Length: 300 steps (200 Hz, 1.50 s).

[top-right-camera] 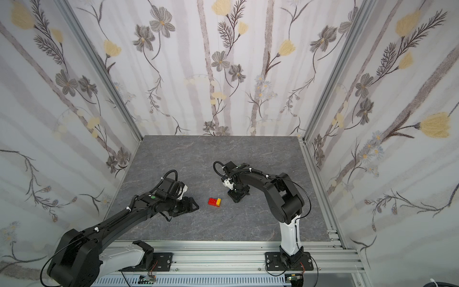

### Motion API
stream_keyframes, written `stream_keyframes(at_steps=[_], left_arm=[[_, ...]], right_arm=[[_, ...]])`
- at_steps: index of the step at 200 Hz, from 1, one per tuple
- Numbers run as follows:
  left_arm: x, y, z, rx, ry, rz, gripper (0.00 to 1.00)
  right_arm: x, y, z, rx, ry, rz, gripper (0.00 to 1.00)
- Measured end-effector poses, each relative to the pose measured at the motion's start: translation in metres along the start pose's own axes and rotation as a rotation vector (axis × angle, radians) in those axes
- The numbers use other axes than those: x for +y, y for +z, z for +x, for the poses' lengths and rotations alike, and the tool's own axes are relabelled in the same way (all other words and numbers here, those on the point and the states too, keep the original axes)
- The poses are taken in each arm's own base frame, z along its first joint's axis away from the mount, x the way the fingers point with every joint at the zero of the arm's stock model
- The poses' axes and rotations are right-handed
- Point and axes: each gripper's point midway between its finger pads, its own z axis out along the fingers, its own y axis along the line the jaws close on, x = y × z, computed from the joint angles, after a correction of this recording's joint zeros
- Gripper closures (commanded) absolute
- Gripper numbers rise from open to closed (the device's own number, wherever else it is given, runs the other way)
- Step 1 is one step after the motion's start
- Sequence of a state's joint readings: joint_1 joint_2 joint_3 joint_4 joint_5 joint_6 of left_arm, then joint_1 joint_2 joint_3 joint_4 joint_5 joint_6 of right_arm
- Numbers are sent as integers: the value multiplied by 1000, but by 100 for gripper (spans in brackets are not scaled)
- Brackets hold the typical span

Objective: Assemble the number 5 with lego
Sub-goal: Place the lego brick at the center of the board, then adjust the lego brick at the center of the board.

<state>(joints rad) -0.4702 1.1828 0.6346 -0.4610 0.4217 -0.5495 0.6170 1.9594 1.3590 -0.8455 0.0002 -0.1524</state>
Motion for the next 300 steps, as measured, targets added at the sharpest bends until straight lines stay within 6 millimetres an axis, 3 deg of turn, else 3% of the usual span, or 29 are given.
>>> stream_keyframes(at_steps=[28,55,103,138,189,232,279,300], left_arm=[[0,0,0,-1,1,1,27],[0,-1,1,-4,2,3,27],[1,-1,2,-2,0,1,27],[2,-2,3,-6,1,3,27],[1,-4,3,-14,5,6,27],[2,-3,4,-12,3,3,27],[3,-3,4,-11,1,-3,27],[4,-3,4,-12,1,-4,27]], right_arm=[[1,-6,0,-15,3,3,46],[0,-28,-6,-77,13,11,41],[3,-59,-32,-177,61,-15,42],[7,-48,-51,-157,101,-33,43],[2,-33,-51,-96,138,-5,47],[1,-29,-47,-70,139,8,57],[1,-25,-48,-52,136,15,78],[1,-25,-48,-41,132,19,81]])
